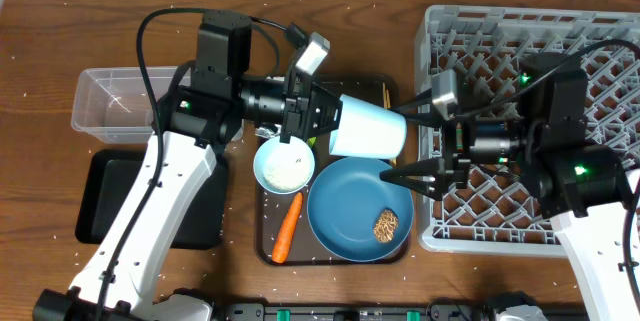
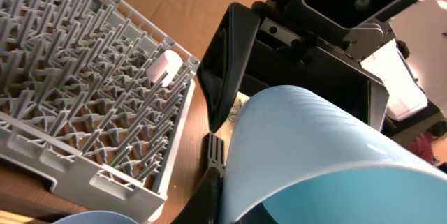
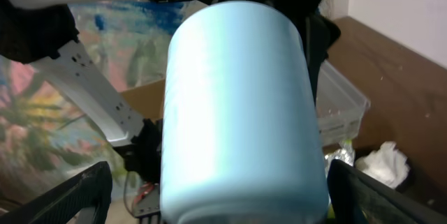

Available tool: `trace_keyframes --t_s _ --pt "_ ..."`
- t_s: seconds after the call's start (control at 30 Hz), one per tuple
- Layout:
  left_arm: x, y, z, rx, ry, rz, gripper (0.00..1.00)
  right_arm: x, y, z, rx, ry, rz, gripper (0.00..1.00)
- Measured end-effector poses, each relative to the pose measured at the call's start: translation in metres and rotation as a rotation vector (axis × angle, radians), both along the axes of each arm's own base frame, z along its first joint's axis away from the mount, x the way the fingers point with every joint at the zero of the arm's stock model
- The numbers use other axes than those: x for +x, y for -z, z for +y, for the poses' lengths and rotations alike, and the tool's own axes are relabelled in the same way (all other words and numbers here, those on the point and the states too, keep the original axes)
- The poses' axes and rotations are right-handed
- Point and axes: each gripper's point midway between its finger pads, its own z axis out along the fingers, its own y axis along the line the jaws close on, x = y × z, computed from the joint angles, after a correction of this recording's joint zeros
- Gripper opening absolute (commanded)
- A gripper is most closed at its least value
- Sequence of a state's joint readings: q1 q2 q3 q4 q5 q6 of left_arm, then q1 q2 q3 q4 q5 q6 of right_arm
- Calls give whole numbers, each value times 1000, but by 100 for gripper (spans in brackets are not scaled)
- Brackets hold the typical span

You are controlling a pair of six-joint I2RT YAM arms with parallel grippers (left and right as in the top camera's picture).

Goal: Sort waste into correct bins and load items into the dishwasher rack
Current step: 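Place the light-blue cup in the dish rack with the right gripper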

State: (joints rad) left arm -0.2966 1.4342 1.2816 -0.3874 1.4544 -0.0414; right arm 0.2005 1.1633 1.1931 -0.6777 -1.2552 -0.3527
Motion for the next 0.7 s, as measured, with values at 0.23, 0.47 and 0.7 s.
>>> trace_keyframes --t_s 0.23,0.47,0.7 --pt "-7 -1 -7 -4 30 -6 6 9 -3 3 -11 38 -19 72" --pt "-1 -4 -8 -12 17 -57 23 7 0 3 -15 47 43 61" --pt "3 -5 -3 -17 3 -62 55 20 13 -2 -72 148 118 53"
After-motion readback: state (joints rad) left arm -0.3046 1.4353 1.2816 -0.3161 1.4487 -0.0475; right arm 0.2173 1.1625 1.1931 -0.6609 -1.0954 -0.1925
